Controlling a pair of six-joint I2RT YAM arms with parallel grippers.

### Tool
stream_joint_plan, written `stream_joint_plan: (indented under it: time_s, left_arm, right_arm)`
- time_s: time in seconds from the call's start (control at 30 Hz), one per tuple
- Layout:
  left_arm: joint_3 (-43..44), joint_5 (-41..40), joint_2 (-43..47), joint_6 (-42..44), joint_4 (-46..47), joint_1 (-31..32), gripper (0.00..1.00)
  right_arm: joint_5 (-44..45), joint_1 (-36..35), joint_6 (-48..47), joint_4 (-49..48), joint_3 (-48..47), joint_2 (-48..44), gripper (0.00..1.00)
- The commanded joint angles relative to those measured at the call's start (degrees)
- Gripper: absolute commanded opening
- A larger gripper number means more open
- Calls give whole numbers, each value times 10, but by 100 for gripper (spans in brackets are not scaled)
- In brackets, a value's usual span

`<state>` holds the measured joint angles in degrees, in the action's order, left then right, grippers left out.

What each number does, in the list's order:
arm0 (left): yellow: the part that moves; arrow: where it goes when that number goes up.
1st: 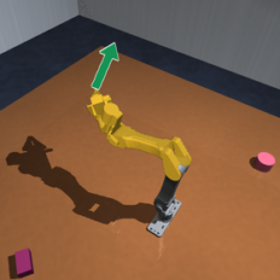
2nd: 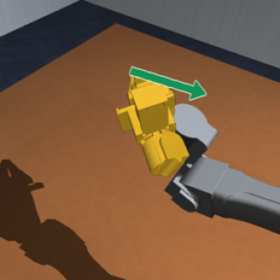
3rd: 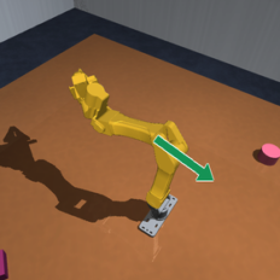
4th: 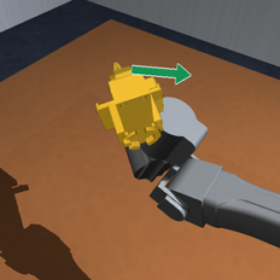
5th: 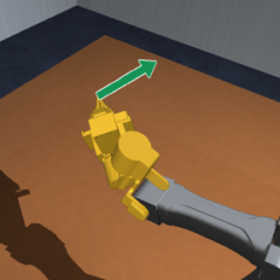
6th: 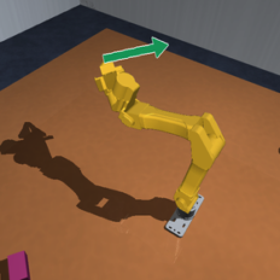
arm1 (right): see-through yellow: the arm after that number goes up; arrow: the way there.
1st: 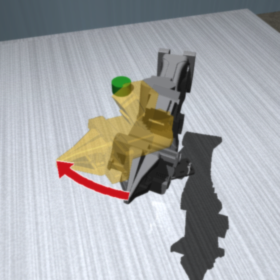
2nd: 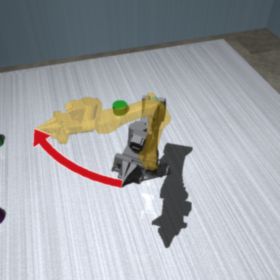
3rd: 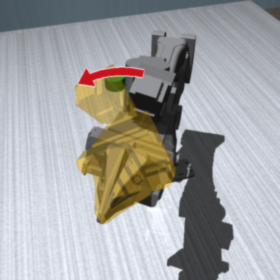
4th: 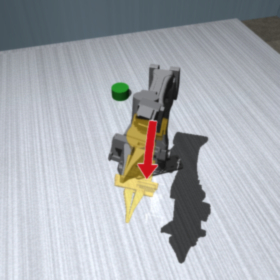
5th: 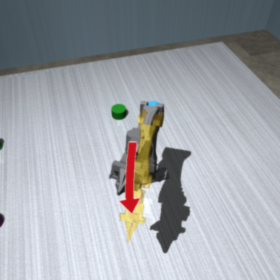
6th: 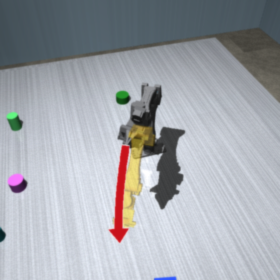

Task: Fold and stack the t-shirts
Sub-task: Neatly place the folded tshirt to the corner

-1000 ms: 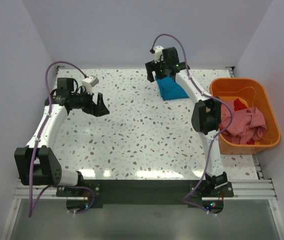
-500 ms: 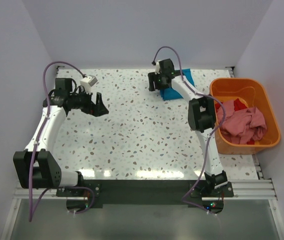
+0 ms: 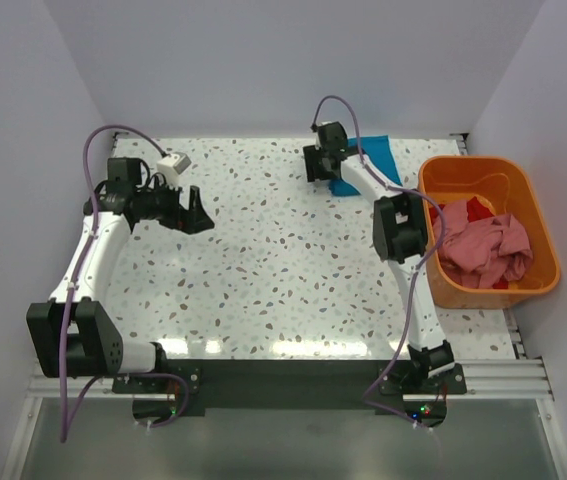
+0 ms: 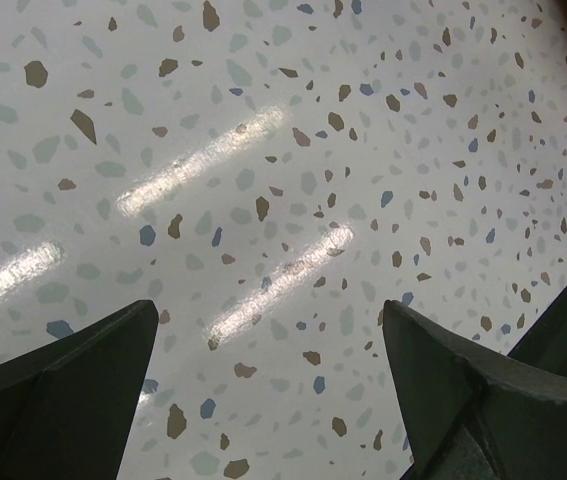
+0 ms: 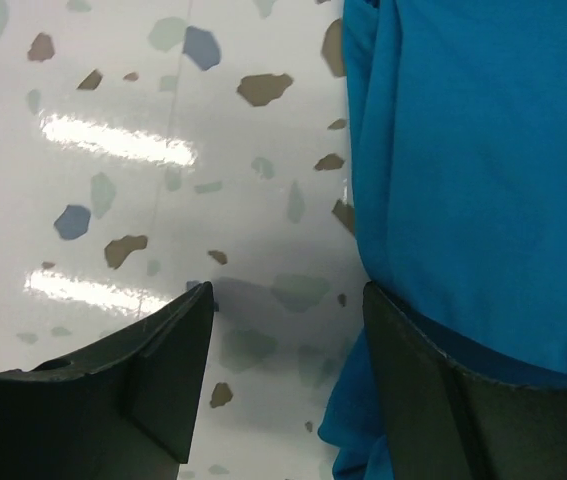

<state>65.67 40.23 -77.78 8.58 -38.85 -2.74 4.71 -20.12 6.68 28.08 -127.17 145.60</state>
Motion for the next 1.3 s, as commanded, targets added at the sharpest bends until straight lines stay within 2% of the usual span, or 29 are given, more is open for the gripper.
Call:
stream_joint_plan:
  time_s: [0.0,0.57,0.87,1.27]
  left_arm:
    - [-10,4,10,4,-3,-9,100]
    - [-8,17,-7,13,-3,-21,100]
    - [2,24,-18,26,-16,-33,100]
    - [-7,28,-14,24,-21,-40,100]
  right_arm:
    - [58,28,31,-14,-28,21,65]
    - [88,79,10,-39,-62,27,68]
    - [164,102,-31,-81,-62,37,69]
    - [193,135,-64,-124,-61,50,70]
